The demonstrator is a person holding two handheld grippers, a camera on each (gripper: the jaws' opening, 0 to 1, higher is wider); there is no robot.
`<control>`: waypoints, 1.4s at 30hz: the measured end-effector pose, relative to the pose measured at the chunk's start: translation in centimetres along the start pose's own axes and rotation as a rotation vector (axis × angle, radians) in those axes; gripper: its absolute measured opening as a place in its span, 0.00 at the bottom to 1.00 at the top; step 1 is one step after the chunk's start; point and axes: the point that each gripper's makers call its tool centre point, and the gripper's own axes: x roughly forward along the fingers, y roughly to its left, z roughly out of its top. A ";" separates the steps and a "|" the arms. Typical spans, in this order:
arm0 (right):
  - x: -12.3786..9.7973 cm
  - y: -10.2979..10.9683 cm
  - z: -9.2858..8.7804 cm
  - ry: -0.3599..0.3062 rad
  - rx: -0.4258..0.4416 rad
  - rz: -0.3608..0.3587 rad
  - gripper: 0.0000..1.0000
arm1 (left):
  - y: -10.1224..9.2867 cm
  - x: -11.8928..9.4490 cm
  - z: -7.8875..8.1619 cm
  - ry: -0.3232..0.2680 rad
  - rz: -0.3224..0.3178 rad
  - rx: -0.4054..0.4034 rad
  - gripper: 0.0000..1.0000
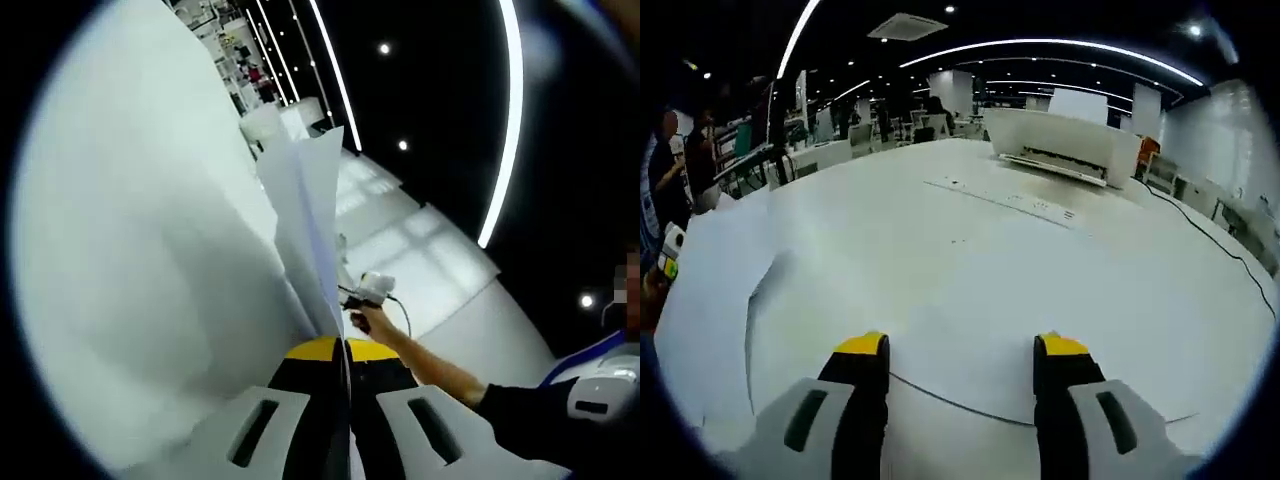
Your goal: Organize the stack of printing papers by aligning and flattening the scattered papers on the table
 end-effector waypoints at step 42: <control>-9.1 9.6 2.9 -0.078 -0.633 0.102 0.00 | 0.3 0.1 0.0 0.006 0.002 -0.008 0.06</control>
